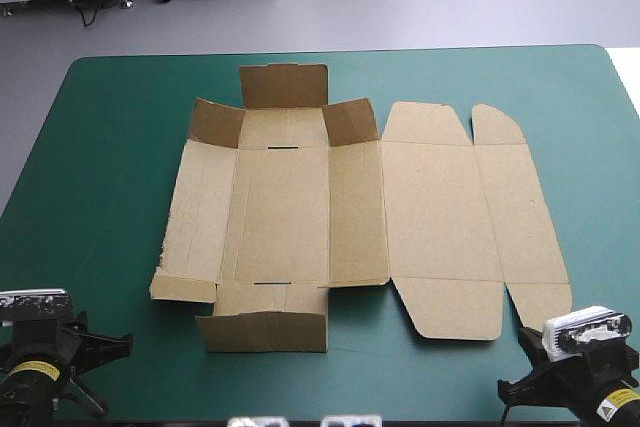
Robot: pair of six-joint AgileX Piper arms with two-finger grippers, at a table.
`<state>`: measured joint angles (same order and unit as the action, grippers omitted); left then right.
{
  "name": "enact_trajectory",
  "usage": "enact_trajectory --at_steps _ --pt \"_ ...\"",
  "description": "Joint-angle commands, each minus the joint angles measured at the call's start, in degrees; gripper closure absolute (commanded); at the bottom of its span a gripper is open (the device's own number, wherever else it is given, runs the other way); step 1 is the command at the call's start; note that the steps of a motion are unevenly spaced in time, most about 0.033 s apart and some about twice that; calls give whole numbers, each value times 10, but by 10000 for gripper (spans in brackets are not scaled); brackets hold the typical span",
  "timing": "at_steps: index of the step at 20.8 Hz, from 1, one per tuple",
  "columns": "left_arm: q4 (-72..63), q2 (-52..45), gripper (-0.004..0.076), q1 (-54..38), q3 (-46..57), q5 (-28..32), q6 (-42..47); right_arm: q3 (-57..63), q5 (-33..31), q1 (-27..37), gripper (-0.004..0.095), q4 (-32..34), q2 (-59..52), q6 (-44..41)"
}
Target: Fold the box
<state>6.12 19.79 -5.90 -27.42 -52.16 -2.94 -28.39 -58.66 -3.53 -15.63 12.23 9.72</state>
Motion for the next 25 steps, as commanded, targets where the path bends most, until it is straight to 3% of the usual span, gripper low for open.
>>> enact_trajectory --at_steps 1,11,16,25 --pt "-3 7 631 0 -14 31 5 -13 31 -3 926 -6 6 3" --pt "-13 7 631 0 -17 32 5 -13 31 -3 926 -6 6 3" --pt "-35 32 630 1 -118 40 -7 -13 31 -3 926 -5 6 3" --pt "-19 258 631 1 -349 46 -25 -13 33 -3 926 -5 6 3"
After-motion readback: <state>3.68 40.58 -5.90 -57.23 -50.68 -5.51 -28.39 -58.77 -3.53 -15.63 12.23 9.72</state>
